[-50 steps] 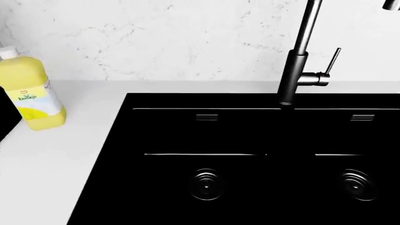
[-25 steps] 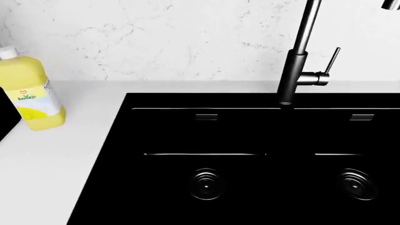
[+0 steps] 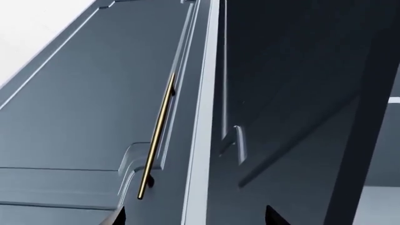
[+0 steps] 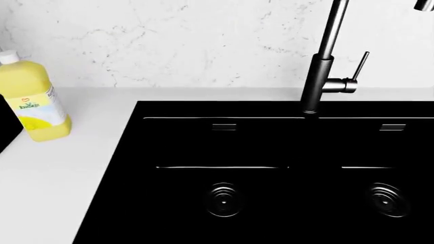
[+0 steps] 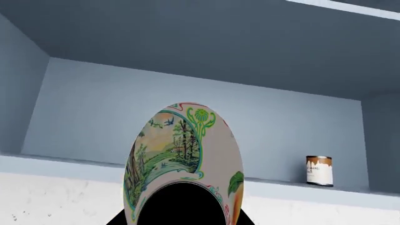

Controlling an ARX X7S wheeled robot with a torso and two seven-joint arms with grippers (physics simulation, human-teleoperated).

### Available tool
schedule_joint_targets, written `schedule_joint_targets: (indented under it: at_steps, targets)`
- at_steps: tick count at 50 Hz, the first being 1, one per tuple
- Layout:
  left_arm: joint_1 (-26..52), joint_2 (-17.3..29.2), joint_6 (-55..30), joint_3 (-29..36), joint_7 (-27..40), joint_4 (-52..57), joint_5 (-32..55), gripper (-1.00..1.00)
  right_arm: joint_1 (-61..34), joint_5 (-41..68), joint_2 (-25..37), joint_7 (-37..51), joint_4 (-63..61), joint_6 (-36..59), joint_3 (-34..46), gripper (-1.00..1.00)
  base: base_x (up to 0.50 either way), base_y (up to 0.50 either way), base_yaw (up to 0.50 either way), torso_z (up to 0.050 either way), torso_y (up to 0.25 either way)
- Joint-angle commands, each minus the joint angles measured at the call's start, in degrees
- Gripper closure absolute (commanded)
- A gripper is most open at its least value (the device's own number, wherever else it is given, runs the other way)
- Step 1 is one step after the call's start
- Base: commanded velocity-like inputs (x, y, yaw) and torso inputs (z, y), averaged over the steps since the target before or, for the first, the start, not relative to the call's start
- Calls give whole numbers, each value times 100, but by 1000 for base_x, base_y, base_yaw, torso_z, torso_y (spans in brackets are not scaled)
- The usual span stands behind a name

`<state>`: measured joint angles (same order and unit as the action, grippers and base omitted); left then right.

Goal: Pick the honey bottle and canned food from the counter and place them in the cabinets closest to them.

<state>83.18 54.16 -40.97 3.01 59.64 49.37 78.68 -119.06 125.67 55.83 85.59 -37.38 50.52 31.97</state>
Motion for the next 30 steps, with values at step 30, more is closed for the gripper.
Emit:
schedule_joint_targets:
  at_steps: [30]
  targets:
    - [-157,-97,35,553,-165,-36,357,-100,-1594,604,-298,440,1134,410,321,100,2,-1,-3,0,0]
